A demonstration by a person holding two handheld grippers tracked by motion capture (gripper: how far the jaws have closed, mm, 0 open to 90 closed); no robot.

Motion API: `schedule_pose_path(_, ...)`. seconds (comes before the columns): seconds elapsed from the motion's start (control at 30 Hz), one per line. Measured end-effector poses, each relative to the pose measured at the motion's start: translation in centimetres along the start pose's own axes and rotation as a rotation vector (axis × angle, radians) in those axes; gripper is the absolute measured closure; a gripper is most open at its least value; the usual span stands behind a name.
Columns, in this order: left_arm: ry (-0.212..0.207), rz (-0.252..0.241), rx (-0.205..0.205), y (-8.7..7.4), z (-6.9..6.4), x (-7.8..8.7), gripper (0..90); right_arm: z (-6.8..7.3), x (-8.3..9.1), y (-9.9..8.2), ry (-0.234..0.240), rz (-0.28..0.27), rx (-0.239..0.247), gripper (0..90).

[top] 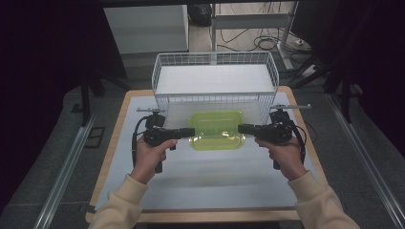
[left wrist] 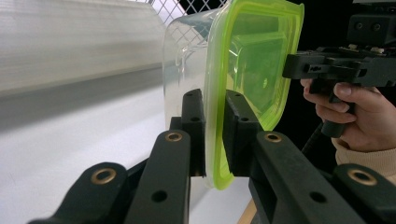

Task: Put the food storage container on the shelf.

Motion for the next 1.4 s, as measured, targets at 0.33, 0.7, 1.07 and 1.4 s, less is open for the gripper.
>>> schedule_pose_path(0.33,0.012,-0.007,-0.013,1.8,-0.5,0.3,80.8,0.2,0.2,1.8,-0.004,-0.013,0.006,80.6)
schedule_pose_path(0.7,0.014,-0.013,-0.021,3.1,-0.7,0.5,80.8,0.4,0.4,3.0,-0.013,-0.025,0.016,80.6)
schedule_pose_path(1.07,0.014,-0.011,-0.032,4.9,-0.7,1.1,80.9,0.7,0.2,4.8,-0.009,-0.031,0.017,80.6)
schedule_pose_path(1.4,0.020,-0.020,-0.047,6.8,-1.0,1.3,80.9,0.6,0.3,6.4,-0.001,-0.045,0.009,80.6)
Point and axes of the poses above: each handheld gripper's, and its own axes: x roughly backward along the jaws, y roughly out of its top, z roughly to its left, the point moved 6 cm from there along -x, roughly forward along the jaws, and after that the axes turned 3 degrees about y, right-handed, at the moved point
